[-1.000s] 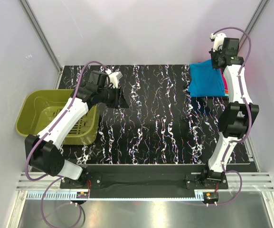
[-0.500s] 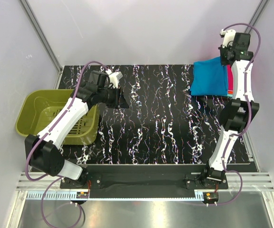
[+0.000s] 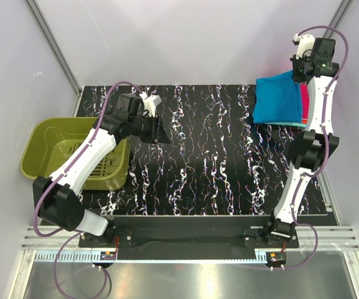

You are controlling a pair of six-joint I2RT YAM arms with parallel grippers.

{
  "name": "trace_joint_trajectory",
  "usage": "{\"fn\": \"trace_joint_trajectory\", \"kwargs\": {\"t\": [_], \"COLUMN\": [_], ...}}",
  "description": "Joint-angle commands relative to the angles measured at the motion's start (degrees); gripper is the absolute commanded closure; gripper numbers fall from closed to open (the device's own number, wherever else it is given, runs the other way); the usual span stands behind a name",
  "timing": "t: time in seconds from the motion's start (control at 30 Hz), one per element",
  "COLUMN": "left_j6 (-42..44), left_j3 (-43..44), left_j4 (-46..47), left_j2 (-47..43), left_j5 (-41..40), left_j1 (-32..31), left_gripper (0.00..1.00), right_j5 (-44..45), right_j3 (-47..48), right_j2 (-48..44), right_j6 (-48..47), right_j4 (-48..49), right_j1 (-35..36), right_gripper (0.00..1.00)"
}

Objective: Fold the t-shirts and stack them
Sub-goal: Neatly place the folded tshirt to the corner

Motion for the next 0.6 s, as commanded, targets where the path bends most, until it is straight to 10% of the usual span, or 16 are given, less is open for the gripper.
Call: {"fn": "trace_joint_trajectory", "kwargs": {"t": [0.0,0.57], "left_j6": [-0.3,-0.5], "left_j3": [0.0,-0.4], "left_j4": [2.2,2.6], "left_j2": [-0.6,-0.8], "left_j5": [2.3,2.5], "left_j1": [0.2,0.2], "left_gripper": [0.67,0.67], "right_j5": [-0.2,-0.2], "right_j3": [4.0,14.8], "right_j2": [0.0,5.8], "right_j6": [-1.4,-2.9], "right_j4": [0.9,0.9], "right_j1": [-0.8,-2.5], "right_gripper": [1.0,1.0]}}
